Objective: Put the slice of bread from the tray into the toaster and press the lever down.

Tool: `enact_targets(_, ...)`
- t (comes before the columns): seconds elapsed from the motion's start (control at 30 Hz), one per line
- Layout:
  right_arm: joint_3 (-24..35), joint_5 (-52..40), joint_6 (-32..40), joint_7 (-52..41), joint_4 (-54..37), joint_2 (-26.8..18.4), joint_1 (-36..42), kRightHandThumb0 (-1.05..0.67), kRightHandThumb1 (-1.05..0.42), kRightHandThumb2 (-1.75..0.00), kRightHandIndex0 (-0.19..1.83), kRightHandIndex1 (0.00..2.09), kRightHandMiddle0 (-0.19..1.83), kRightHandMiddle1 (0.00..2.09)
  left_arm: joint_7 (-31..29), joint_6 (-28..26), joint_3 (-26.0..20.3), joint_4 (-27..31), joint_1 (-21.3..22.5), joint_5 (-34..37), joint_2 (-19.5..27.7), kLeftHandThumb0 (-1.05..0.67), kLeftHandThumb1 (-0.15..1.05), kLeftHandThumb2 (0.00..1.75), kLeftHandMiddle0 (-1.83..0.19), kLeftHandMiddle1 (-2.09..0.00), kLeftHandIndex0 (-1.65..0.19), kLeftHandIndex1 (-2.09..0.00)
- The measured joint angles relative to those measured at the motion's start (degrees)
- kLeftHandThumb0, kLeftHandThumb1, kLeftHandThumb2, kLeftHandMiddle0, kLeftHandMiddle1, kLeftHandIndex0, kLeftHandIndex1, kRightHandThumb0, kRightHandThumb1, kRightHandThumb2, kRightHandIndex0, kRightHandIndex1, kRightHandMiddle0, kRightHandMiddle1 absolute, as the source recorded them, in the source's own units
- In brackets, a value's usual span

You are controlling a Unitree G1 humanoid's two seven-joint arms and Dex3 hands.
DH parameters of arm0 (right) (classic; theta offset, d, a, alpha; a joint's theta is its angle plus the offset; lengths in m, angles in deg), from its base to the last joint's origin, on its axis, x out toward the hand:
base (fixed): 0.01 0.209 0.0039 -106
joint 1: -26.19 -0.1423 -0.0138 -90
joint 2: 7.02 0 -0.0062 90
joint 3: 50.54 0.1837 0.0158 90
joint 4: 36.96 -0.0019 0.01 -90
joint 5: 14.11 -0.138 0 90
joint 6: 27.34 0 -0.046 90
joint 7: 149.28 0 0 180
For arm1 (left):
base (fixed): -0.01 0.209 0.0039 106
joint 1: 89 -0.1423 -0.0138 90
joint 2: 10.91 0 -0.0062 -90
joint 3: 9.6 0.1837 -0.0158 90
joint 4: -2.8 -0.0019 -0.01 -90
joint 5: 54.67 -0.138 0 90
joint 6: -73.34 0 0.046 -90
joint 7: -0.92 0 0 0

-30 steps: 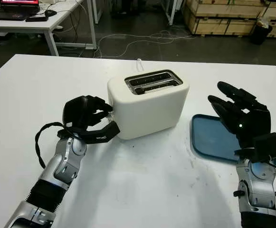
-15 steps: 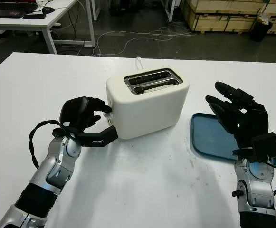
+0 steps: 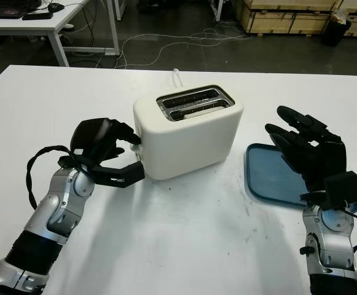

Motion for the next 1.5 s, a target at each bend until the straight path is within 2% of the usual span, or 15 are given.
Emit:
enact_targets(0.17,-0.2,0.1,0.1,0.0,0.0,0.0,0.0,-0.45,-0.85,0.0,0.93,0.0,0.82,0.0,-0.5,1.5,-0.7,0.0,0.5,-0.3,0.7,0.15,0.7,0.0,-0.94,-1.31,-1.31,-0.04)
enact_targets(0.47,-0.3,0.0,0.1,-0.1,0.0,0.0,0.0,-0.42,-0.85,0.0,0.95,0.01,0.83,0.0,-1.4,2.7,-1.6,0.5,0.7,-0.6,1.0,0.16,0.7,0.0,-0.95,-1.2,-1.3,-0.03)
enact_targets(0.7,-0.5,-0.1,0.1,-0.4,0.0,0.1,0.0,-0.43,-0.84,0.0,0.94,0.0,0.83,0.0,-1.9,2.6,-3.9,4.4,0.7,-1.7,1.0,0.06,0.76,0.01,-0.95,-1.01,-1.28,-0.01)
enact_targets(1.0,-0.7,-0.1,0.1,-0.6,0.1,0.1,0.0,-0.43,-0.85,0.0,0.93,0.0,0.83,0.0,-2.6,2.7,-6.5,8.1,1.1,-1.7,1.1,-0.03,0.76,0.0,-1.02,-0.96,-1.29,-0.02)
enact_targets(1.3,-0.7,-0.2,0.1,-0.6,0.1,0.1,0.0,-0.43,-0.85,0.0,0.94,0.0,0.83,0.0,-3.0,5.4,-7.5,8.3,2.9,-1.5,1.7,-0.07,0.75,0.0,-1.08,-0.91,-1.31,-0.02)
enact_targets(1.5,-0.7,0.0,0.1,-0.5,0.2,0.1,0.0,-0.41,-0.85,0.0,0.95,0.0,0.83,0.0,-7.2,8.3,-6.8,7.0,6.4,-1.2,2.6,-0.17,0.77,0.01,-1.14,-0.81,-1.35,-0.03)
